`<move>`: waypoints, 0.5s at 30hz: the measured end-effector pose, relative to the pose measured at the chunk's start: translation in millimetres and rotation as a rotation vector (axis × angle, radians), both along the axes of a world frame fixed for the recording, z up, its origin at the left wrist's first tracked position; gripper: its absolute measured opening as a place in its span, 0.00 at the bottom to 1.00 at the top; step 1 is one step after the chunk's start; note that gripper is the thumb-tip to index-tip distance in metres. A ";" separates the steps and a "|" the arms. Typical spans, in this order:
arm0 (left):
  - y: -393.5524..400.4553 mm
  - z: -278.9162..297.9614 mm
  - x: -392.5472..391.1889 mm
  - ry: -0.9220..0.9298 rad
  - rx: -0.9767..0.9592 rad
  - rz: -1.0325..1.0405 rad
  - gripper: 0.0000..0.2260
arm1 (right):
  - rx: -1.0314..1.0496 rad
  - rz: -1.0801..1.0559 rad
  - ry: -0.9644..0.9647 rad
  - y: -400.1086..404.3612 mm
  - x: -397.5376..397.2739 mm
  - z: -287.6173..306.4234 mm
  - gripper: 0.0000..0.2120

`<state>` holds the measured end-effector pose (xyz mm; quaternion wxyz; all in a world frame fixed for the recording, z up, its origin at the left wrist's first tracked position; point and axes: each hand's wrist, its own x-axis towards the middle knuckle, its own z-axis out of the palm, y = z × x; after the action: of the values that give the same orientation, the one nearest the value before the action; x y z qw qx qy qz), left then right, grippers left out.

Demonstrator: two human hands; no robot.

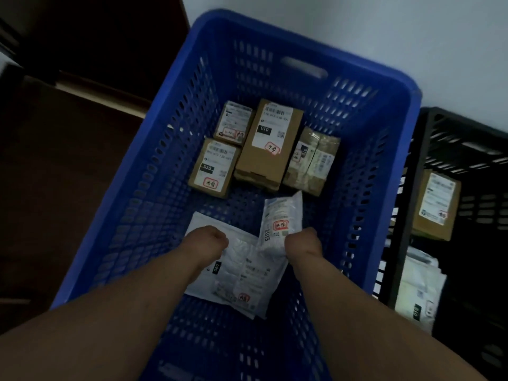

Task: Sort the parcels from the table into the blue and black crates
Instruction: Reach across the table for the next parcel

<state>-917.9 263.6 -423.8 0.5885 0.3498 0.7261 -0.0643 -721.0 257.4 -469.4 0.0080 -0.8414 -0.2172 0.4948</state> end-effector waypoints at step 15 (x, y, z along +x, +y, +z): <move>20.4 -71.0 47.5 0.061 -0.002 -0.114 0.19 | -0.220 -0.707 0.352 -0.7 -18.7 -70.2 0.24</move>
<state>-870.4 284.0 -494.7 0.5619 0.3878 0.7225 -0.1090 -739.7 256.7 -539.6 0.1247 -0.7625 0.1440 0.6183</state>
